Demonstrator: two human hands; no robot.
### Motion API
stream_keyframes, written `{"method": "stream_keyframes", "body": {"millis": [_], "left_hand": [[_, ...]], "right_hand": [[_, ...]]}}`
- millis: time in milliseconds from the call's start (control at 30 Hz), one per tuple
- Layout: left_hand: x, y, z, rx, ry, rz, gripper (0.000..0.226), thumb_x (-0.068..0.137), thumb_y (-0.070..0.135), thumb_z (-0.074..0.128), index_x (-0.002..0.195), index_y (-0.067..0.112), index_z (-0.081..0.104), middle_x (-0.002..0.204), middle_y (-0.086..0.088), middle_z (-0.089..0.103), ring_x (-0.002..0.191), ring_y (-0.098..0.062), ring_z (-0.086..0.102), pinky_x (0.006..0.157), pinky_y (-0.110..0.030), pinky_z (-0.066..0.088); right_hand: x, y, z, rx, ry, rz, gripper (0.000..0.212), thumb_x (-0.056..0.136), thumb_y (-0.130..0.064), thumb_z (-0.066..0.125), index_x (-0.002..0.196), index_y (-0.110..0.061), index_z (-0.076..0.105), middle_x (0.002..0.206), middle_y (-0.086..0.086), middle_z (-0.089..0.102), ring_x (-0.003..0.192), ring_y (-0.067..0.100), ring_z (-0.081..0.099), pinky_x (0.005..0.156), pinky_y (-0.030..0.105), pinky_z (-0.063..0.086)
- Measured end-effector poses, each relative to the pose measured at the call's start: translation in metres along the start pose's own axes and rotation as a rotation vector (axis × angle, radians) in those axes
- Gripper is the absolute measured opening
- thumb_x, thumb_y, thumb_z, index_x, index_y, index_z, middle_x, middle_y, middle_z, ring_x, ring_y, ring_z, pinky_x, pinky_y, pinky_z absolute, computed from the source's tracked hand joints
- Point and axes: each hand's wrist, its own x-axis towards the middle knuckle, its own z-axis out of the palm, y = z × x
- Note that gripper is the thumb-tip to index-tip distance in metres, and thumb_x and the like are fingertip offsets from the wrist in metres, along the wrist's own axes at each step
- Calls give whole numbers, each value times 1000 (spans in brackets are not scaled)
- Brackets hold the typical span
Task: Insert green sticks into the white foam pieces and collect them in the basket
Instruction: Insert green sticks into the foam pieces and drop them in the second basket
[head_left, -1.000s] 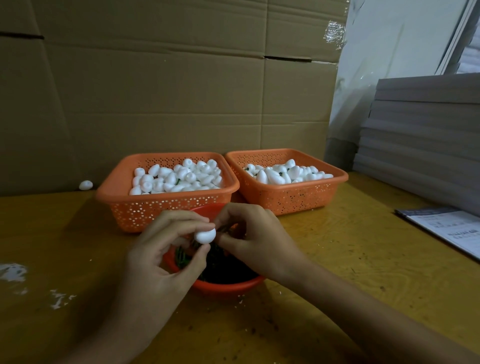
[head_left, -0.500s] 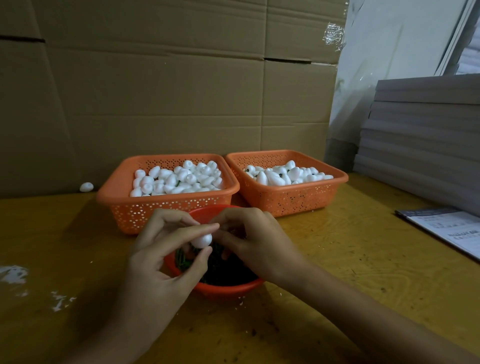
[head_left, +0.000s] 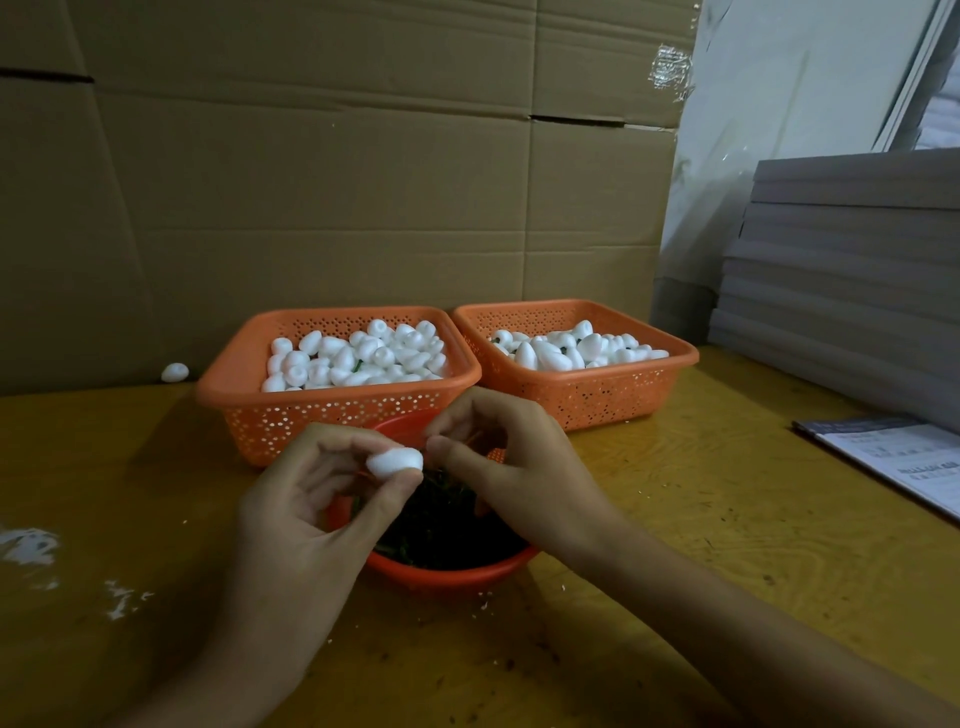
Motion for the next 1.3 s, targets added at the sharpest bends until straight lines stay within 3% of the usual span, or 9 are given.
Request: {"method": "stream_keyframes", "body": {"millis": [133,333,600,900,1167,1300], "left_hand": [[3,-3,-1,-44,93,-45,18,82,26,79,93,33,66,106,6,76,104,-10,74,87,-15,56],[5,-6,-4,-47,72,-75,33,82,23,78,103,46,68,115,9,75,111,-12,73,93,-18,56],[4,-6,-4,-32,49,-79,33,82,20,78,113,26,71,118,7,76,112,-10,73,92,-16,56],[3,-5,-4,-16,48,-77,31,81,21,78,111,28,72,115,11,77,109,-6,73,89,-13,55],[2,-2,-3,89,18,27,26,80,23,78,106,26,73,109,8,74,101,-4,74,85,-14,57],[3,-2,-4,110,0,70,26,80,21,78,105,22,74,106,9,73,96,-6,76,83,-15,58]], "right_hand": [[-1,-2,-3,209,-38,48,1,101,-16,67,102,-16,66,94,0,79,78,21,75,52,28,54],[1,-3,-5,274,-89,28,5,98,-10,66,99,-13,62,94,4,80,69,20,72,50,27,52],[0,-2,-5,231,-57,34,5,98,-8,66,99,-10,62,93,2,80,68,23,72,51,29,52],[-1,-1,-4,239,-32,-11,5,99,-10,66,100,-11,62,95,4,80,64,25,72,48,31,51],[-4,-1,-4,27,-202,-202,6,101,-10,66,106,-9,62,95,-1,79,63,21,73,63,40,62],[-2,0,-8,6,-225,-256,14,103,-12,65,109,-10,52,100,-2,80,63,16,74,59,22,54]]}}
